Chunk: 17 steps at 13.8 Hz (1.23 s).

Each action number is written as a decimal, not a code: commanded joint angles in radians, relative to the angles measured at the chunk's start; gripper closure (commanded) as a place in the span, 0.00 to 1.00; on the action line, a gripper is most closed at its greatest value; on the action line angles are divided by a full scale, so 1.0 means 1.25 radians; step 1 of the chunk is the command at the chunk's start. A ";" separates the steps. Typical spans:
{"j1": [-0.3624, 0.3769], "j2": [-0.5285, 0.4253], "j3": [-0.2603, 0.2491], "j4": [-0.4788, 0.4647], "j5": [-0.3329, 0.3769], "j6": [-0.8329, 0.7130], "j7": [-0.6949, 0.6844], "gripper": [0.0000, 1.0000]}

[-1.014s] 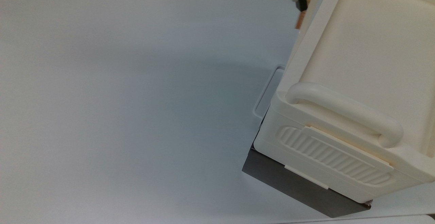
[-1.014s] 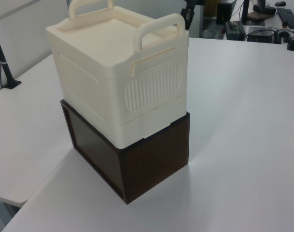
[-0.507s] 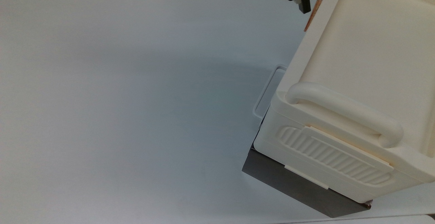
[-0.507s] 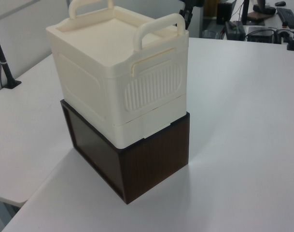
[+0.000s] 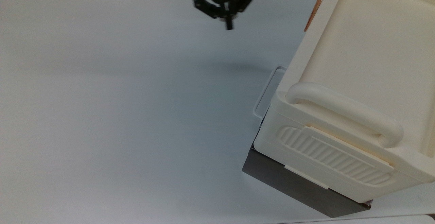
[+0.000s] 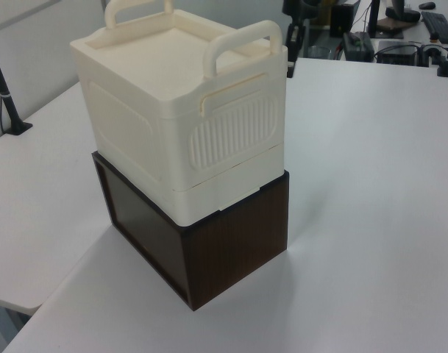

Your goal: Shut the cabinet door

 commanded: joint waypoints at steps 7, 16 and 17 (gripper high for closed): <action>-0.117 -0.105 -0.001 -0.133 -0.150 -0.084 0.039 0.91; -0.132 -0.106 -0.001 -0.132 -0.148 -0.089 0.107 0.00; -0.132 -0.103 -0.001 -0.132 -0.159 -0.083 0.141 0.00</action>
